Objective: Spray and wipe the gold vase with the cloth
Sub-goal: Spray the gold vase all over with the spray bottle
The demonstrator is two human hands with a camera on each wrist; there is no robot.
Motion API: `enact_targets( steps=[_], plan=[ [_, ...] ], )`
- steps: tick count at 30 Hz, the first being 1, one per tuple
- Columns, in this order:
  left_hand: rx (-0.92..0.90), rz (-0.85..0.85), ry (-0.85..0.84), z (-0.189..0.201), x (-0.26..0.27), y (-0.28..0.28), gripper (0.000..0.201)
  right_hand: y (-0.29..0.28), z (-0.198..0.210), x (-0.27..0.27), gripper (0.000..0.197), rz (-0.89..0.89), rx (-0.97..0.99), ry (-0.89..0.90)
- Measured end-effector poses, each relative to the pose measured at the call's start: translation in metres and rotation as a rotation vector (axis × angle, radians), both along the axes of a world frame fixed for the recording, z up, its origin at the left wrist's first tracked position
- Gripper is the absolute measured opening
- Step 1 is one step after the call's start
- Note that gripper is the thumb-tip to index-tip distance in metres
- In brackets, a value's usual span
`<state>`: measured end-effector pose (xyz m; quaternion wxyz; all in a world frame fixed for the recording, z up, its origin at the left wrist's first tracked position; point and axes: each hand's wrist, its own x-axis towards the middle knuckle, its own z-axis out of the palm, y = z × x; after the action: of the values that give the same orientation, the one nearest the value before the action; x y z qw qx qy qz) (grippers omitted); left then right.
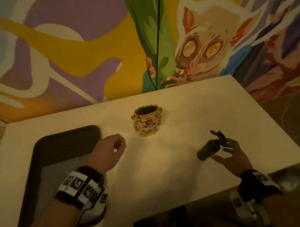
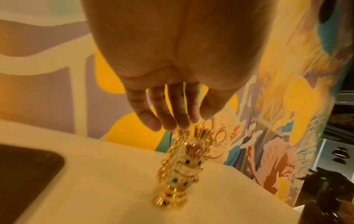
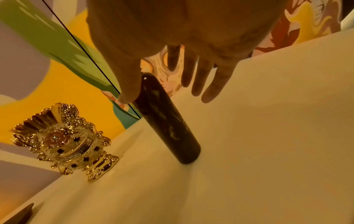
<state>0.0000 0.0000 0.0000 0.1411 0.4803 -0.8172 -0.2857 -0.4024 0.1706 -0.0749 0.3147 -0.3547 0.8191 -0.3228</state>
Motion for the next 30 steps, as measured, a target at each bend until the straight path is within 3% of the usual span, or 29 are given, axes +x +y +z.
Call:
enact_targets(
  steps=[2,5,8,11,16,24,30],
  plan=[
    [-0.169,0.000,-0.017,0.006,-0.024,-0.022,0.008,-0.011,0.004,-0.002,0.082,0.048,-0.048,-0.047],
    [-0.294,-0.028,-0.082,0.014,-0.061,-0.052,0.026,-0.023,0.000,-0.006,0.084,0.146,-0.087,-0.037],
    [-0.257,-0.092,-0.239,0.008,-0.079,-0.072,0.036,-0.032,-0.006,-0.008,0.083,0.266,-0.106,-0.038],
    [-0.178,-0.138,-0.317,0.008,-0.093,-0.088,0.034,-0.045,-0.008,-0.008,0.078,0.311,-0.099,-0.056],
    [-0.184,-0.201,-0.380,0.006,-0.100,-0.096,0.028,-0.058,-0.014,-0.005,0.079,0.252,-0.152,-0.131],
    [-0.148,-0.085,-0.353,-0.007,-0.105,-0.104,0.026,-0.082,0.000,0.013,0.086,0.262,-0.137,-0.230],
    [-0.118,0.077,-0.199,0.000,-0.115,-0.128,0.014,-0.099,0.028,0.048,0.075,0.338,-0.161,-0.239]
  ],
)
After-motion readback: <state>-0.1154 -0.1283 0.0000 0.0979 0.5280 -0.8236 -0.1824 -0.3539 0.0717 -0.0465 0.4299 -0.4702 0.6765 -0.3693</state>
